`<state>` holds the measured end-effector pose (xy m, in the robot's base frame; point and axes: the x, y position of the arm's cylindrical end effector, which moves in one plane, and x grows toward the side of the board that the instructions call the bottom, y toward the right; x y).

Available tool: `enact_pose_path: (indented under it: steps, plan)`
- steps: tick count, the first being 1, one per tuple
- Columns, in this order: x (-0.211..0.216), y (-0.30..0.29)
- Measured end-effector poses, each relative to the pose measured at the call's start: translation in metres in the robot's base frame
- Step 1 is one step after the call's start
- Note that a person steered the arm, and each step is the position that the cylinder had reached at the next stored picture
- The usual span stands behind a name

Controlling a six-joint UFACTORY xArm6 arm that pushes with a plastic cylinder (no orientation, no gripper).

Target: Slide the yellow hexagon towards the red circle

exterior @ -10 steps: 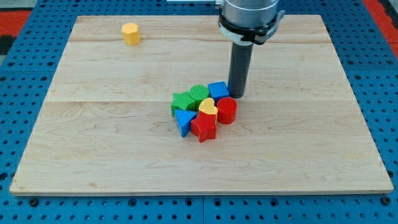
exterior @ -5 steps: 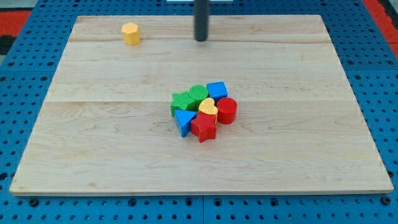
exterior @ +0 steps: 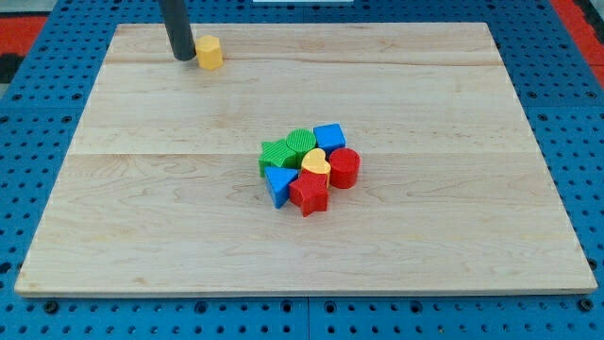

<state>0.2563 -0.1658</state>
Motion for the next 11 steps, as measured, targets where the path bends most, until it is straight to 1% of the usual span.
enact_pose_path:
  steps: [1, 2, 4, 5, 6, 8, 10, 11]
  plan:
    - [-0.006, 0.014]
    - [-0.009, 0.045]
    - [-0.040, 0.119]
    - [-0.026, 0.167]
    - [0.001, 0.180]
    - [0.014, 0.162]
    - [0.049, 0.129]
    - [0.063, 0.126]
